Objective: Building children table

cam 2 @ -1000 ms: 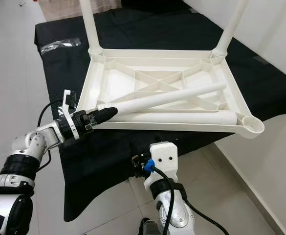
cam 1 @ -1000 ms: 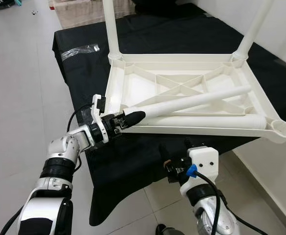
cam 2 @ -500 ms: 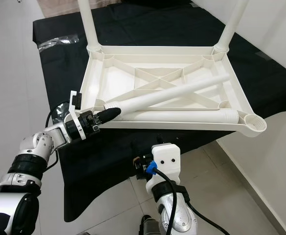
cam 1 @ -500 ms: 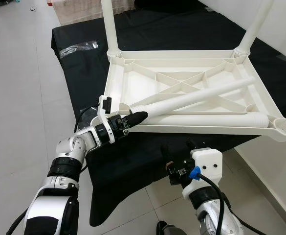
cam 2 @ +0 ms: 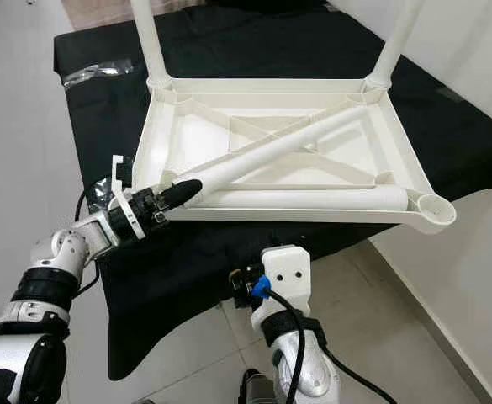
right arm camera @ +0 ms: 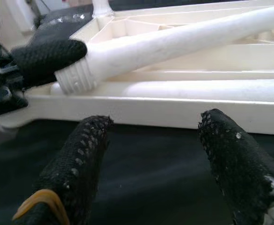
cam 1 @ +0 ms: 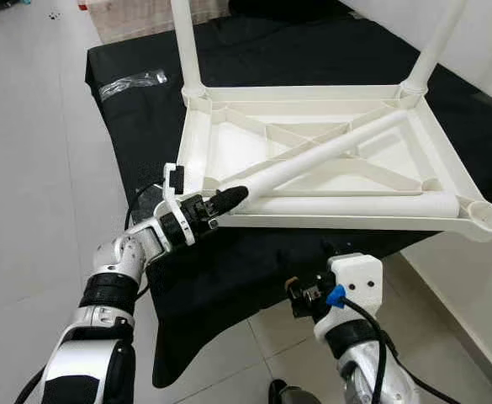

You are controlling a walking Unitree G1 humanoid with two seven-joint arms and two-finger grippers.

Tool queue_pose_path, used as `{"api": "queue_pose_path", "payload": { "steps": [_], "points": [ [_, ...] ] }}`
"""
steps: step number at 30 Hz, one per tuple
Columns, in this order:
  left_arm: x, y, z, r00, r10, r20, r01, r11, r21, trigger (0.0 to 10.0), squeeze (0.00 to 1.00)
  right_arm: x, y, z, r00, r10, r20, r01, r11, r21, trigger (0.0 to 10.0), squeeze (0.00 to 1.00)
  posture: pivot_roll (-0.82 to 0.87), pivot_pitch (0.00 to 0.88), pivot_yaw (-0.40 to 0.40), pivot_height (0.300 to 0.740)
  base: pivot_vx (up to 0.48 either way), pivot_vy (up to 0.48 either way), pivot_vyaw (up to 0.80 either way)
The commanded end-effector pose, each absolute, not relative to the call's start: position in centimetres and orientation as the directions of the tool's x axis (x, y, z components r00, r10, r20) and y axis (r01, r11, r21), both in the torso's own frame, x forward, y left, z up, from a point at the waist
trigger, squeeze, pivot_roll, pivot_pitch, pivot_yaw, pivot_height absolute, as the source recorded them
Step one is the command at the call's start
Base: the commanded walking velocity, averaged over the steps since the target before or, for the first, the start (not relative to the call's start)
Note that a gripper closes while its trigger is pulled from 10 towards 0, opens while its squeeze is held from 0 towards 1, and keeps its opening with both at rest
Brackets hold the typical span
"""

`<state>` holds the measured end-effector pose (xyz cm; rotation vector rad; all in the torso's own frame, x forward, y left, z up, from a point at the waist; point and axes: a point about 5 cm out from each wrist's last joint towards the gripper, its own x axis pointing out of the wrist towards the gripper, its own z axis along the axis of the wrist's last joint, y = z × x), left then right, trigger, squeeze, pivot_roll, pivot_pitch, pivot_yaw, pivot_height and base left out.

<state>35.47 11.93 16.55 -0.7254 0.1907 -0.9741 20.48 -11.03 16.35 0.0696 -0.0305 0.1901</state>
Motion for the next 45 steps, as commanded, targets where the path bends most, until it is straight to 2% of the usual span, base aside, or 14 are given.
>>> {"api": "queue_pose_path", "payload": {
  "steps": [1,8,9,13,14,16,17,21,25,30,31,32,33,45],
  "points": [
    [35.1,12.9,16.3,0.594,-0.79,0.152,0.667,0.378,-0.643,0.0,0.0,21.0,-11.4,16.1,0.986,0.168,0.023,-0.169,0.971,0.171,10.0,0.0,-0.03,0.175,-0.001,0.74,0.0,0.0,0.0],
    [34.4,14.4,20.0,0.6,-0.757,0.259,0.734,0.392,-0.555,0.0,0.0,23.7,-11.0,17.3,0.978,0.191,0.088,-0.208,0.813,0.544,10.0,0.0,0.01,0.125,-0.027,0.74,0.0,0.0,0.0],
    [34.0,14.9,21.1,0.605,-0.745,0.283,0.745,0.404,-0.53,10.0,0.0,24.4,-10.6,17.7,0.97,0.219,0.109,-0.24,0.766,0.596,10.0,0.0,0.02,0.11,-0.032,0.74,0.0,0.0,0.0],
    [33.2,15.2,22.3,0.601,-0.736,0.311,0.763,0.412,-0.498,10.0,0.0,25.6,-10.6,18.3,0.96,0.24,0.142,-0.276,0.748,0.604,10.0,0.0,0.02,0.085,-0.041,0.74,0.0,0.0,0.0],
    [32.9,15.1,22.6,0.592,-0.739,0.32,0.772,0.407,-0.488,10.0,0.0,25.8,-10.6,18.5,0.957,0.244,0.154,-0.287,0.739,0.61,10.0,0.17,0.02,0.085,-0.041,0.74,0.0,0.0,0.0],
    [32.9,15.1,22.6,0.592,-0.739,0.32,0.772,0.407,-0.488,10.0,0.0,25.8,-10.6,18.5,0.957,0.244,0.154,-0.287,0.739,0.61,10.0,0.17,0.02,0.085,-0.041,0.74,0.0,0.0,0.0],
    [32.2,15.0,22.7,0.585,-0.745,0.32,0.78,0.408,-0.475,10.0,0.0,26.2,-10.6,19.0,0.949,0.256,0.185,-0.315,0.711,0.629,10.0,1.0,0.03,0.069,-0.048,0.74,0.0,0.0,0.0],
    [30.7,14.5,22.6,0.58,-0.75,0.319,0.785,0.408,-0.467,10.0,0.0,27.1,-10.5,20.3,0.913,0.316,0.258,-0.404,0.613,0.679,10.0,1.0,0.03,0.044,-0.06,0.74,0.0,0.0,0.0],
    [27.8,13.8,21.9,0.584,-0.757,0.294,0.78,0.423,-0.461,10.0,0.0,28.0,-10.4,21.4,0.858,0.387,0.338,-0.49,0.418,0.765,10.0,1.0,0.04,0.022,-0.08,0.74,0.0,0.0,0.0],
    [26.6,13.7,21.7,0.599,-0.748,0.286,0.768,0.435,-0.47,10.0,0.0,28.3,-10.3,21.7,0.834,0.415,0.363,-0.508,0.325,0.797,10.0,1.0,0.05,0.014,-0.09,0.74,0.0,0.0,0.0],
    [26.3,13.7,21.5,0.61,-0.741,0.281,0.758,0.443,-0.479,10.0,0.0,28.4,-10.1,21.8,0.824,0.429,0.371,-0.518,0.303,0.8,10.0,0.22,0.05,0.013,-0.094,0.74,0.0,0.0,0.0],
    [26.1,13.7,21.5,0.621,-0.733,0.277,0.749,0.452,-0.484,10.0,0.0,28.5,-10.0,21.9,0.816,0.44,0.375,-0.525,0.292,0.799,10.0,0.22,0.05,0.013,-0.096,0.74,0.0,0.0,0.0],
    [25.9,13.7,21.5,0.628,-0.727,0.275,0.743,0.457,-0.489,10.0,0.0,28.7,-9.9,21.8,0.816,0.444,0.371,-0.518,0.275,0.81,10.0,0.0,0.05,0.014,-0.097,0.74,0.0,0.0,0.0],
    [24.4,12.2,21.7,0.596,-0.749,0.29,0.758,0.405,-0.511,10.0,0.0,29.6,-9.6,22.0,0.799,0.462,0.384,-0.488,0.127,0.863,10.0,0.0,0.05,0.035,-0.1,0.74,0.0,0.0,0.0]
  ]
}}
